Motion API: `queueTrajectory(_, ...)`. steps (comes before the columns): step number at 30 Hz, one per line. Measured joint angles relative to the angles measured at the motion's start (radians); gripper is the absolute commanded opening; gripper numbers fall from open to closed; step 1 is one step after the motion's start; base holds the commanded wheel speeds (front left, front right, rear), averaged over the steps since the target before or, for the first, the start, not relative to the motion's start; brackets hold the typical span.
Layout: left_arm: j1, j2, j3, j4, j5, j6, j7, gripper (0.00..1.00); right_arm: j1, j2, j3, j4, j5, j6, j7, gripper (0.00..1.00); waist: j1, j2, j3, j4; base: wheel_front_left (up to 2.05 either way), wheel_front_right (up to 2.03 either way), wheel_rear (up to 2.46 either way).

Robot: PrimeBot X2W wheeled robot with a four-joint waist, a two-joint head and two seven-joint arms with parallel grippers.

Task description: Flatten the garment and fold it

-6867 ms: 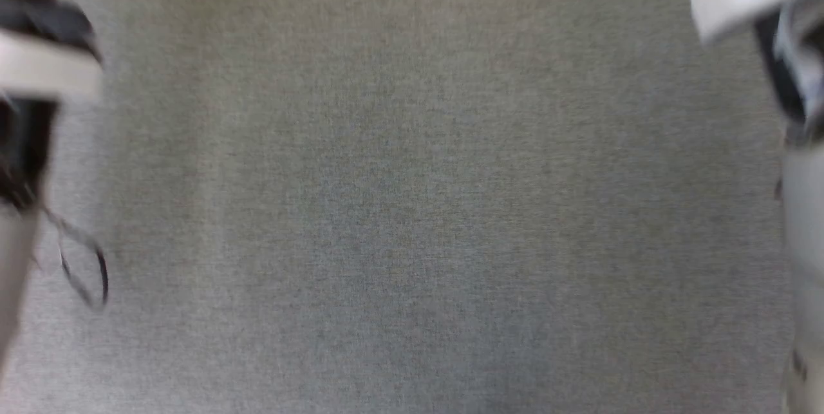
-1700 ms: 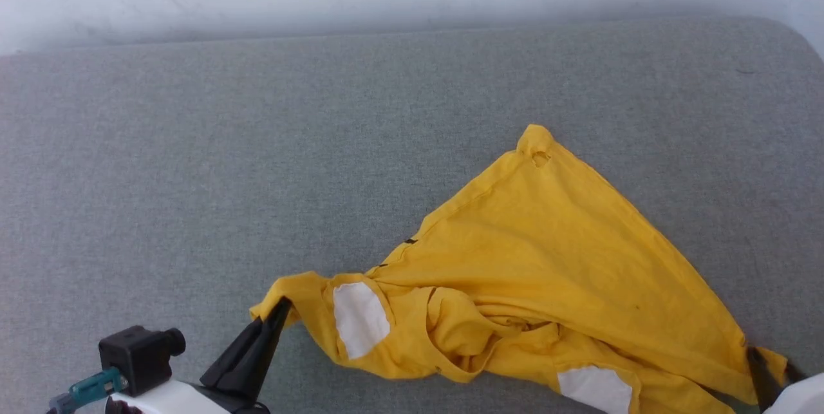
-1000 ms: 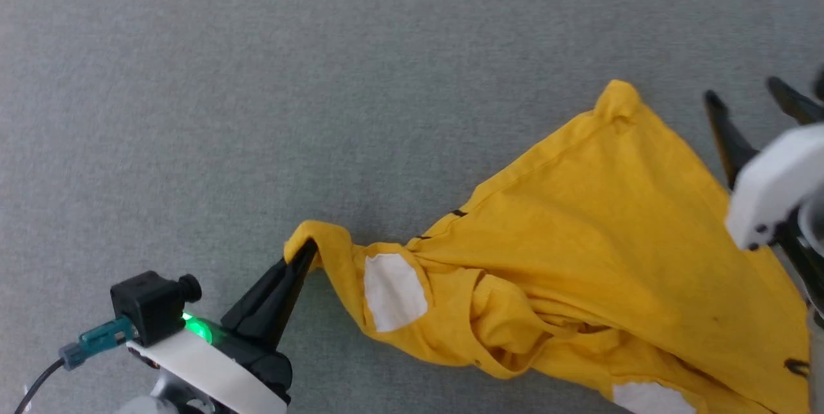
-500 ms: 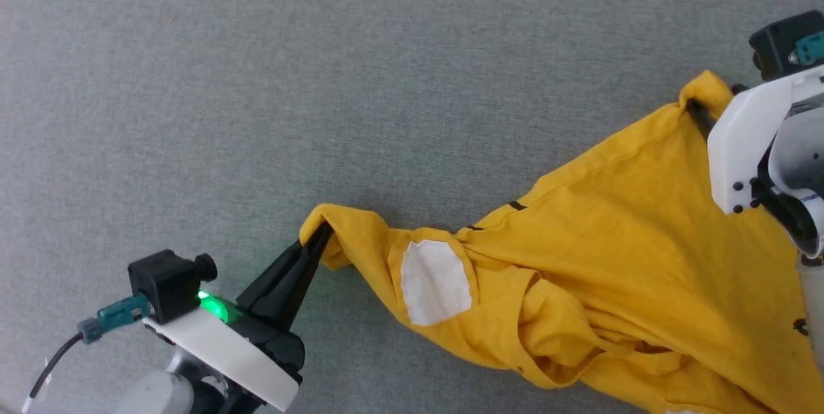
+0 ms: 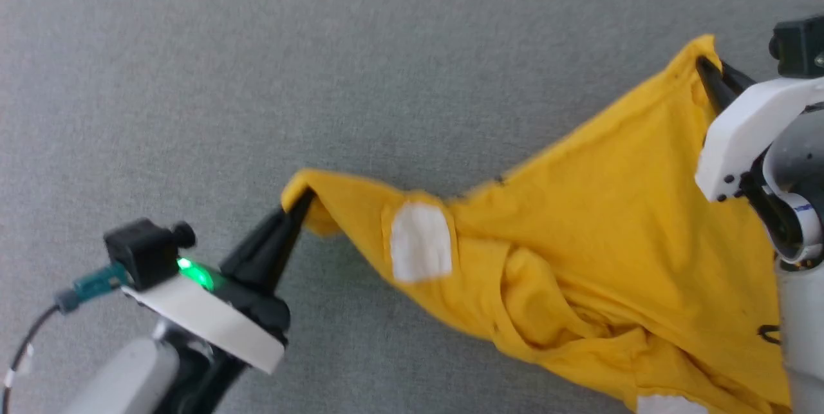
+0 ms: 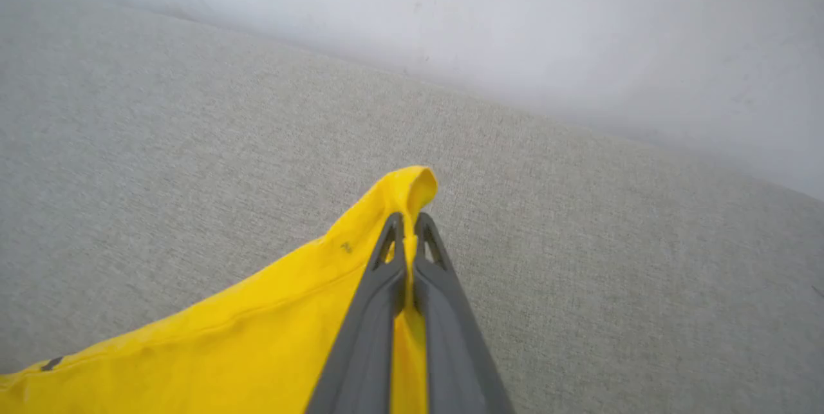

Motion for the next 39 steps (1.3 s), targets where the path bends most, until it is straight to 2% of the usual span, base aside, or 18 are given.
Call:
queueTrajectory(2,-0.034,0.004,0.016,0.015,0.013,0.007,-0.003,0.0,0.0,0.028,-0.008,-0.005,-0.001,0.0,-0.051,0.0,0.0,0.0,-0.029,-0.011,0.0,0.0,0.0)
queueTrajectory(4,-0.074,0.005,0.032,0.029,0.046,0.035,-0.014,0.0,0.004,0.048,-0.018,-0.006,0.0,0.0,-0.089,0.0,0.0,0.0,-0.06,-0.022,0.0,0.0,0.0)
queueTrajectory(10,-0.214,0.016,0.039,0.075,0.141,0.087,0.011,0.0,-0.003,0.063,-0.039,-0.005,0.0,0.0,-0.16,0.0,-0.0001,0.0,-0.167,-0.053,0.0,0.0,0.0)
queueTrajectory(15,-0.39,0.015,0.042,0.128,0.173,0.093,0.067,0.0,-0.093,0.051,-0.029,0.017,0.0,0.0,-0.182,0.0,-0.0002,0.0,-0.25,-0.079,0.0,0.0,0.0)
queueTrajectory(21,-0.637,0.001,0.055,0.266,0.171,0.052,0.138,0.0,-0.265,0.045,0.027,0.116,-0.01,0.0,-0.172,0.0,-0.0003,0.0,-0.317,-0.122,0.0,0.0,0.0)
queueTrajectory(27,-0.871,0.003,0.049,0.446,0.19,0.005,0.216,0.0,-0.465,0.09,0.055,0.268,-0.046,0.0,-0.196,0.0,-0.0001,0.0,-0.329,-0.181,0.0,0.0,0.0)
queueTrajectory(33,-1.055,0.017,0.037,0.55,0.22,-0.023,0.261,0.0,-0.649,0.118,0.042,0.428,-0.133,0.0,-0.24,0.0,0.0001,0.0,-0.281,-0.216,0.0,0.0,0.0)
queueTrajectory(39,-1.217,0.021,0.035,0.604,0.242,-0.051,0.247,0.0,-0.789,0.138,0.018,0.543,-0.216,0.0,-0.271,0.0,0.0002,0.0,-0.192,-0.233,0.0,0.0,0.0)
